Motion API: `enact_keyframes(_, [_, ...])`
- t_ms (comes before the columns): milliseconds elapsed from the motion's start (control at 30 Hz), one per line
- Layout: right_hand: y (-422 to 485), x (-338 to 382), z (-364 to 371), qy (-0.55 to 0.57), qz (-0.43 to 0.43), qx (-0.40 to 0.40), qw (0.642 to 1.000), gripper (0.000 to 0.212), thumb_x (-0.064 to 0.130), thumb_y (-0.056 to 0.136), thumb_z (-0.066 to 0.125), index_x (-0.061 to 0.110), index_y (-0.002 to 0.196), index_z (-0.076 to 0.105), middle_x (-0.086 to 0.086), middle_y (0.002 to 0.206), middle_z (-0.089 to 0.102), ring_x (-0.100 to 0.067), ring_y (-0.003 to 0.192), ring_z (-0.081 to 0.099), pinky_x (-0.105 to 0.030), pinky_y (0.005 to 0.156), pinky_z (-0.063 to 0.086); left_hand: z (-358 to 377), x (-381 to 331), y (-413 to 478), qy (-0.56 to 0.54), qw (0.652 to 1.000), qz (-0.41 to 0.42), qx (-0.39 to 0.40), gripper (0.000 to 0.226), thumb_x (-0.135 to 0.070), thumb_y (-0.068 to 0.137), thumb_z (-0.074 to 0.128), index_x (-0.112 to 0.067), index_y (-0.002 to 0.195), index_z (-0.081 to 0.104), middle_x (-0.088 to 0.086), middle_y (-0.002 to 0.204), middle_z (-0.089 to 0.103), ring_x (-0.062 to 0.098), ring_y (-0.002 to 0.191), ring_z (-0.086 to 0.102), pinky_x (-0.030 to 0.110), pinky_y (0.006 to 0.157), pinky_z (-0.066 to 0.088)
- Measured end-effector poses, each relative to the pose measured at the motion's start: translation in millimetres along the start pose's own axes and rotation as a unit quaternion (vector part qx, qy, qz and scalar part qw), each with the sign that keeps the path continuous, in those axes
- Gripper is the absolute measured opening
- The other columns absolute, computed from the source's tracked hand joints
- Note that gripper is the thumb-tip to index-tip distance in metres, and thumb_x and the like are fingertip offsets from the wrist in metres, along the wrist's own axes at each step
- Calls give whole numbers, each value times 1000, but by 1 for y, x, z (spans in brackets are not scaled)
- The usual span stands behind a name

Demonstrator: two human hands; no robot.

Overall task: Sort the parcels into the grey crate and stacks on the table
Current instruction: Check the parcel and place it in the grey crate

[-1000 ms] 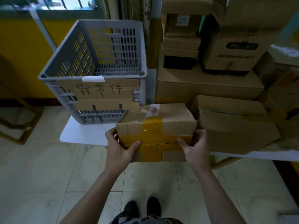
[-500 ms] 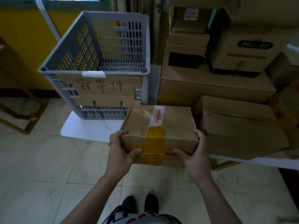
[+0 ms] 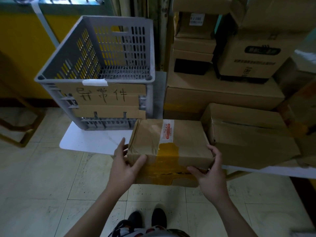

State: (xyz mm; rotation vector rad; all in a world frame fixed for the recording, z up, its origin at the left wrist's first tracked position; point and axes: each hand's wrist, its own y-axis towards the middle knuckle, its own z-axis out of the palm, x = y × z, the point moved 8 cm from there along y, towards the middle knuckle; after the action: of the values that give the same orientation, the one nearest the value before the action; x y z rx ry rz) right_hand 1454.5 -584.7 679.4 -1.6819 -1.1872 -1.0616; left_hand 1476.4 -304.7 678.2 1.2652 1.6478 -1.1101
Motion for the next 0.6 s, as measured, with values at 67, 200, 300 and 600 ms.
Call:
enact_keyframes(67, [-1,4,-3,-12,1,13,1000,85,15,74,83,53,125,27,19,127,41,-14,115,50,-21,83,50,3,-6,-2,-10,999,-24,21,100,-88,75,47,-31,154,28,-12,142,40,7,121,44,20,93,40])
enact_keyframes(200, [-6,2,-5,2,46,31,998,95,26,76,81,40,149,21,16,128,40,-12,117,47,-32,96,49,9,-5,3,-48,994,-91,36,67,-57,92,51,-25,150,38,-2,140,49,18,119,51,30,92,43])
enact_keyframes(300, [-12,4,-10,82,92,10,992,83,50,75,66,37,148,28,12,128,46,-10,113,51,-26,93,46,8,-2,2,-73,987,-134,48,64,-40,92,65,-24,149,39,3,140,50,22,118,53,37,93,47])
enact_keyframes(600, [-40,-2,-25,123,127,-38,984,27,25,92,66,24,119,66,5,107,74,-16,103,68,-35,86,54,0,-4,-26,-180,960,-203,67,61,-19,85,72,-22,138,41,7,120,60,28,101,66,37,68,56])
